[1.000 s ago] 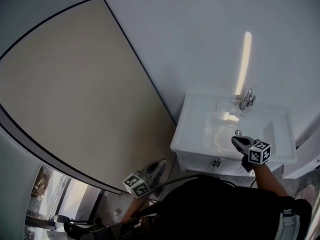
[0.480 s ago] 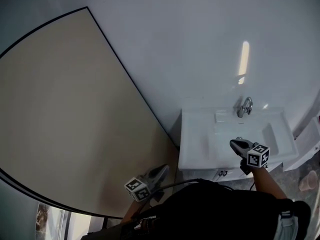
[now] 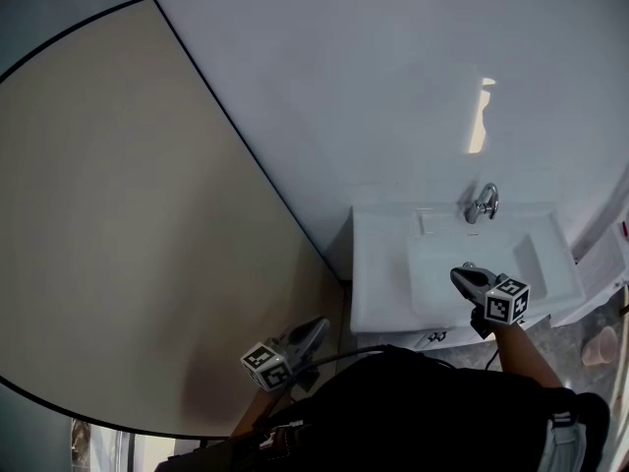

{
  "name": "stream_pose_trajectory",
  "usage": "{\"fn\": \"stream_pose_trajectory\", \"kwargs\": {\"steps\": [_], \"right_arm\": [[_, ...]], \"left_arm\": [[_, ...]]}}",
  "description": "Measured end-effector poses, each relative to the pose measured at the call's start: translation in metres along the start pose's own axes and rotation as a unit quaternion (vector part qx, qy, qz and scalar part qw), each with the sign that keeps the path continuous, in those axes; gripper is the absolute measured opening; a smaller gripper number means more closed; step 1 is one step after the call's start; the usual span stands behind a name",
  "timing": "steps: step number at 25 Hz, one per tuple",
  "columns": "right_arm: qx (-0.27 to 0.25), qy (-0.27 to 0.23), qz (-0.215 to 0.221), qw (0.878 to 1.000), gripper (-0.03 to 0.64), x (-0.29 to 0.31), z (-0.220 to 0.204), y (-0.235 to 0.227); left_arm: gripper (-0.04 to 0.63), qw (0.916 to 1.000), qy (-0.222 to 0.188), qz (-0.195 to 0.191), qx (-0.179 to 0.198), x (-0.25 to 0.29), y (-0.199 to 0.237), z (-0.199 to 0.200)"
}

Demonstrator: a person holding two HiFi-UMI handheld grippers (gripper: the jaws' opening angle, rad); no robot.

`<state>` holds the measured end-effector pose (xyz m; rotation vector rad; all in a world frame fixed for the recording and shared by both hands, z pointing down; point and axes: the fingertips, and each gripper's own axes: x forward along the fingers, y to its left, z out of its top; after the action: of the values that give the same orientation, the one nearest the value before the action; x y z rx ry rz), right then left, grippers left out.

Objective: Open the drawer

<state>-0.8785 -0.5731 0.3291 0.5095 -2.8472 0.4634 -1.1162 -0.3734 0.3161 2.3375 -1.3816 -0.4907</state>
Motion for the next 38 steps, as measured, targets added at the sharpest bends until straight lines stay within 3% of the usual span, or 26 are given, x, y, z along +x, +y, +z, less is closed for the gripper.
{"fn": "stream_pose_trajectory", "kwargs": {"steps": [5,13,22,25,30,33,38], "right_arm": [[0.000,-0.005,0.026,1.000,0.002,0.021,0.013,-0.028],[-0.022,0.011,0.109,0.994,0.002,0.070,0.047,-0.080],[-0.045,0.006,0.140,0.989,0.002,0.073,0.074,-0.137],[-0.035,-0.005,0.121,0.992,0.002,0.065,0.076,-0.160],[-0.017,-0.024,0.072,0.997,0.002,0.040,0.072,-0.198],[0.016,-0.042,-0.005,0.999,0.002,0.002,0.063,-0.224],[0.045,-0.073,-0.123,0.989,0.002,-0.055,0.054,-0.237]], "left_arm": [[0.000,0.9997,-0.008,0.024,0.006,0.020,0.010,0.003],[0.000,0.9953,-0.033,0.083,0.037,0.071,0.018,0.020],[0.000,0.9912,-0.039,0.115,0.054,0.133,0.014,0.024],[0.000,0.9914,-0.026,0.111,0.063,0.150,0.022,0.024],[0.000,0.9955,-0.008,0.070,0.063,0.185,0.035,0.023],[0.000,0.9985,0.021,0.017,0.046,0.217,0.038,0.030],[0.000,0.9946,0.066,-0.073,0.031,0.250,0.052,0.027]]}}
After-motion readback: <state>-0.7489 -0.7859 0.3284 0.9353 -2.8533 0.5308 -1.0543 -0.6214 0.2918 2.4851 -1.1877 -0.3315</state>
